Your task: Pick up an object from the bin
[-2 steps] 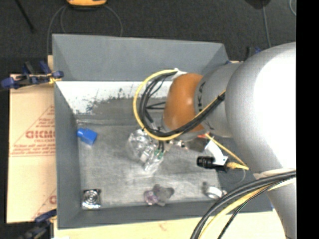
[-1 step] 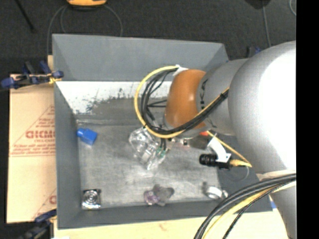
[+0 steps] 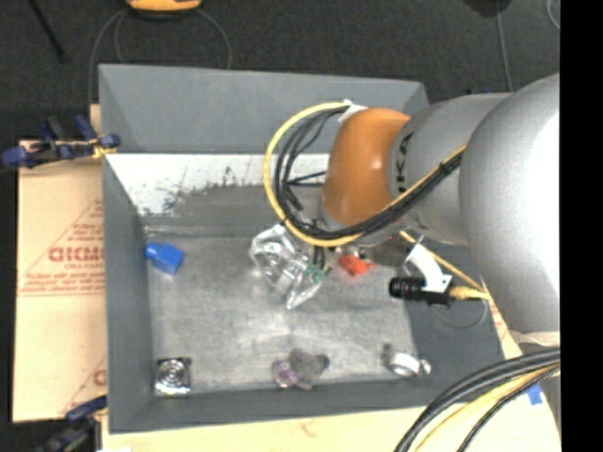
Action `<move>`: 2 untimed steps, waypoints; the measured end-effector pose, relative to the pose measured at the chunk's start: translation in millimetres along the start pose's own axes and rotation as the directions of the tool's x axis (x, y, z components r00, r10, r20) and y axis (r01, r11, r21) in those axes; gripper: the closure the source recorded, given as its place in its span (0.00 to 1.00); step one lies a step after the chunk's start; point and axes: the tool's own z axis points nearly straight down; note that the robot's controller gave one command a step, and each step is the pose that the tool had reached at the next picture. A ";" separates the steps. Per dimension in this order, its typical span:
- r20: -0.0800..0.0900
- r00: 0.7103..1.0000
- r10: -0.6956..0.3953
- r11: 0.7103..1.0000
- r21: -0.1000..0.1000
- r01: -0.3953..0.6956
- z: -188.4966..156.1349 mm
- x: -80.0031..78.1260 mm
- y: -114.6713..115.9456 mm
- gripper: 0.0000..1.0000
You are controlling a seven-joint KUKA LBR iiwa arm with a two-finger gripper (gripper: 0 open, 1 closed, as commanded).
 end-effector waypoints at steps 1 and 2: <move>-0.001 1.000 -0.004 1.000 0.003 0.004 -3.3 -0.5 -1.0 1.00; 0.000 1.000 -0.005 1.000 0.006 0.005 -2.8 -1.6 -2.7 1.00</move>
Offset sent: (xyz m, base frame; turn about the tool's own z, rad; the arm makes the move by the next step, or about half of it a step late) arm 0.0000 0.0000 0.0045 0.0000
